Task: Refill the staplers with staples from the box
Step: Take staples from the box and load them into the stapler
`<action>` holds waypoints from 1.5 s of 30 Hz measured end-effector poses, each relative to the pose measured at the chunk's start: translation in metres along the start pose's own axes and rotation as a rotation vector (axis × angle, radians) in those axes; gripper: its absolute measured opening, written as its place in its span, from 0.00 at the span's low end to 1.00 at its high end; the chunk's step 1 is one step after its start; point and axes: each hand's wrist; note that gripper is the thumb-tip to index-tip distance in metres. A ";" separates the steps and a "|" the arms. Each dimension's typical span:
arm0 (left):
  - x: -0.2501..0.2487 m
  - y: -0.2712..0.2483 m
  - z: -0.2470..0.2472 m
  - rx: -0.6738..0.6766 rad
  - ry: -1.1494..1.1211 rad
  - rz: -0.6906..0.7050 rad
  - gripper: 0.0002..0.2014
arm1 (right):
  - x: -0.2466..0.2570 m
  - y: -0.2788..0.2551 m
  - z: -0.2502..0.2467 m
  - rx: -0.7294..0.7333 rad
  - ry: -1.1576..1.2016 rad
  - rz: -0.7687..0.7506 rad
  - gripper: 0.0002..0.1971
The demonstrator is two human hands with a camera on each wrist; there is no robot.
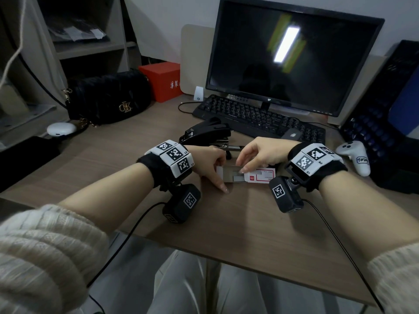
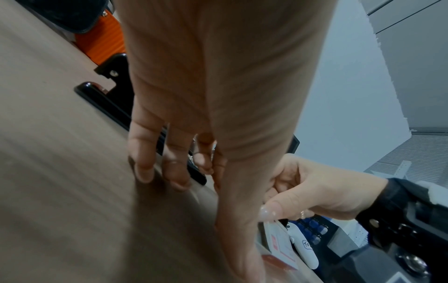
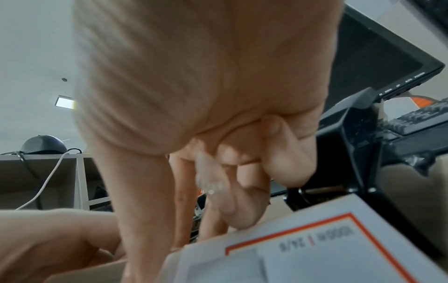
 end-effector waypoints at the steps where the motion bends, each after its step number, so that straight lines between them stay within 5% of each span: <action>1: 0.000 0.000 0.000 0.003 -0.004 -0.005 0.36 | 0.000 0.000 0.000 0.004 -0.003 -0.001 0.13; 8: 0.000 0.002 -0.001 0.068 -0.066 -0.040 0.35 | 0.000 -0.001 0.000 -0.094 -0.105 -0.089 0.11; 27: 0.005 0.010 0.002 0.071 -0.098 -0.058 0.33 | 0.006 0.002 0.008 0.176 -0.234 -0.088 0.15; 45: 0.006 0.012 0.003 0.061 -0.108 -0.050 0.24 | 0.008 -0.008 0.008 0.140 -0.096 -0.141 0.15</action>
Point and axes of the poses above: each hand's wrist, its own y-axis towards the middle knuckle, its own z-axis out of the palm, x = y × z, and after that the axes turned 3 degrees about z, right-handed
